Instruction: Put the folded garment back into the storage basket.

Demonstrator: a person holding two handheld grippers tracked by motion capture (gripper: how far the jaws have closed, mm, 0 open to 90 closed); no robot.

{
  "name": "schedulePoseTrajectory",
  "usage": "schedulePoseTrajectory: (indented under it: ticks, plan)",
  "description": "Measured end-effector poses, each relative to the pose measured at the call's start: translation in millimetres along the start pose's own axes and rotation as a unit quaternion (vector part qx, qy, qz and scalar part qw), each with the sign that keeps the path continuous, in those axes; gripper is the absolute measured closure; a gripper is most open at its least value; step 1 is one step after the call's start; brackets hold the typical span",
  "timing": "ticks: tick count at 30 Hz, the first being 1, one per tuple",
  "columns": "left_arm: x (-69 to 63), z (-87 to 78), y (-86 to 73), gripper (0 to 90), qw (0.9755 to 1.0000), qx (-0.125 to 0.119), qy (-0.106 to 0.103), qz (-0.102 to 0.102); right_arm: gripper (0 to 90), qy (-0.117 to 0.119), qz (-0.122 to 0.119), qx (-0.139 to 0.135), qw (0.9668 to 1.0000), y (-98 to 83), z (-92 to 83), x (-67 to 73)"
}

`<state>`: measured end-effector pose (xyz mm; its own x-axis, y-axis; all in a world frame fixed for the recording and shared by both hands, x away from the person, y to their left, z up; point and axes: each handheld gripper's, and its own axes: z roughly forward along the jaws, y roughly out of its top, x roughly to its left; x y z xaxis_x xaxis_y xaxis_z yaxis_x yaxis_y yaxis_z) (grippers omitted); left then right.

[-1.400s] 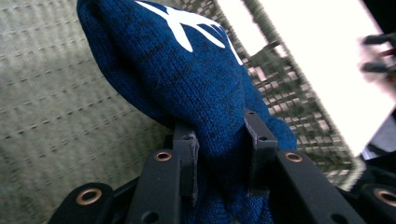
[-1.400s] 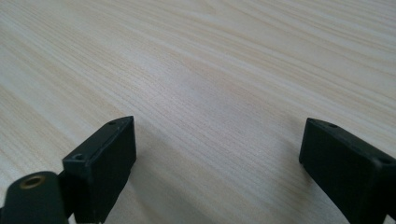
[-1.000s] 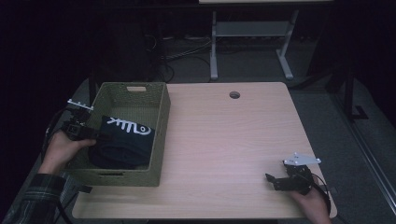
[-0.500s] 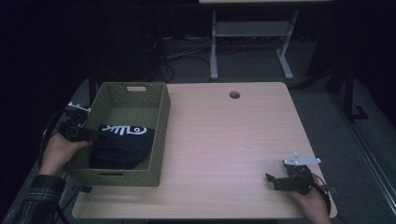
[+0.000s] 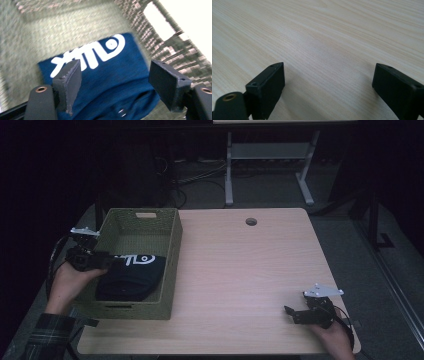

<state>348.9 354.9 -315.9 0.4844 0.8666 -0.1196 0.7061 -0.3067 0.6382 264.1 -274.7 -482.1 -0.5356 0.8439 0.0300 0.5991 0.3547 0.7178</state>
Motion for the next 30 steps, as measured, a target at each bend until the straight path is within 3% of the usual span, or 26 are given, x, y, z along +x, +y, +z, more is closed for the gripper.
schedulePoseTrajectory:
  ticks: [6,13,25,30]
  plan:
    - [-26.6,5.8,7.5,20.5,0.9993,-0.022,-0.017,0.024,10.6,-0.001,-0.001,-0.001,1.0000,-0.3,-0.3,0.1]
    - [-55.7,18.5,14.5,18.4,0.9975,-0.029,-0.045,0.046,10.6,-0.001,-0.001,-0.001,1.0000,-0.3,-0.2,0.1]
    - [-105.7,43.5,26.5,18.3,0.9917,-0.042,-0.094,0.077,10.6,-0.001,0.000,-0.001,1.0000,-0.3,-0.2,0.2]
    - [-131.6,58.2,28.9,18.3,0.9877,-0.038,-0.114,0.100,10.6,-0.001,-0.001,-0.001,1.0000,-0.3,-0.2,0.1]
